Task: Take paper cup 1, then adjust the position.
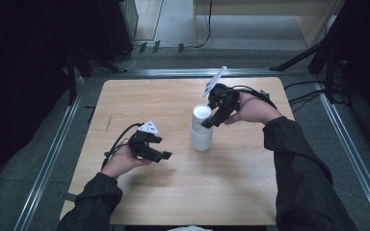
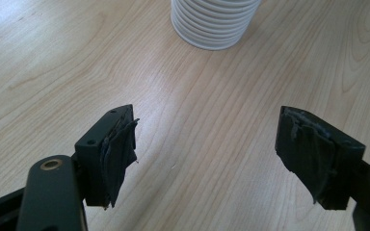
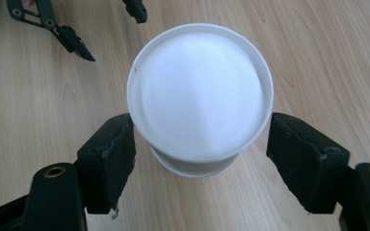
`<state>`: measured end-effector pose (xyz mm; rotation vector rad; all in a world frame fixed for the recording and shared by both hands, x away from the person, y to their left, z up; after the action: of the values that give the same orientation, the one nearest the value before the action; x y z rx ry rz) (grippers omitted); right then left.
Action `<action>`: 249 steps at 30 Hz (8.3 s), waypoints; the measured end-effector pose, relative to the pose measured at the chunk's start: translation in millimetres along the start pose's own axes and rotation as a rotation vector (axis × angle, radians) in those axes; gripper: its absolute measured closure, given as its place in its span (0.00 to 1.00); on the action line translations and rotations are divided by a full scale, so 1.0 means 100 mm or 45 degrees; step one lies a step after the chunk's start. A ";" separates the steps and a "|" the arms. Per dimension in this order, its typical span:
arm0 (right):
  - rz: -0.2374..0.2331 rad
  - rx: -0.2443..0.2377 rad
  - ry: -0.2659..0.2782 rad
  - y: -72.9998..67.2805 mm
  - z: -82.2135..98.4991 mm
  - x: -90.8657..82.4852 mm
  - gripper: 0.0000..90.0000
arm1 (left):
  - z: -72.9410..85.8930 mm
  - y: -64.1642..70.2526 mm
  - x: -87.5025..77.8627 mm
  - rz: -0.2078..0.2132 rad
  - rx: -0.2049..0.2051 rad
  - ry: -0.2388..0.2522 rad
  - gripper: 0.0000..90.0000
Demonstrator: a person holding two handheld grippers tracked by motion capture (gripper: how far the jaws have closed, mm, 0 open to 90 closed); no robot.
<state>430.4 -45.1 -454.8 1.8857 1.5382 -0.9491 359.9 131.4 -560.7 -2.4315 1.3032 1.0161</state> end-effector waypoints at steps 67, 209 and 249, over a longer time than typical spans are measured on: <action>0.039 -0.035 0.043 -0.39 -0.60 -0.97 0.38 | -0.03 0.00 -0.03 0.000 -0.008 0.032 0.22; -0.089 0.176 0.478 -0.98 0.79 0.40 0.33 | -0.41 0.59 -0.09 0.361 0.384 -0.196 0.32; -0.264 0.084 0.464 -1.24 0.60 0.58 0.38 | -0.26 0.95 0.19 0.462 0.543 -0.365 0.32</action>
<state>304.0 -28.5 -533.3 2.0602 1.9672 -0.7779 303.9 50.6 -541.2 -1.7099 1.6826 0.9932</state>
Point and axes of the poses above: each handheld gripper's, and its own axes: x roughly forward along the jaws, z roughly out of its underside, y roughly to its right, the point moved 9 cm from there along x, roughly forward along the jaws, and after that the axes turned 8 degrees about y, right-handed, at the moved point
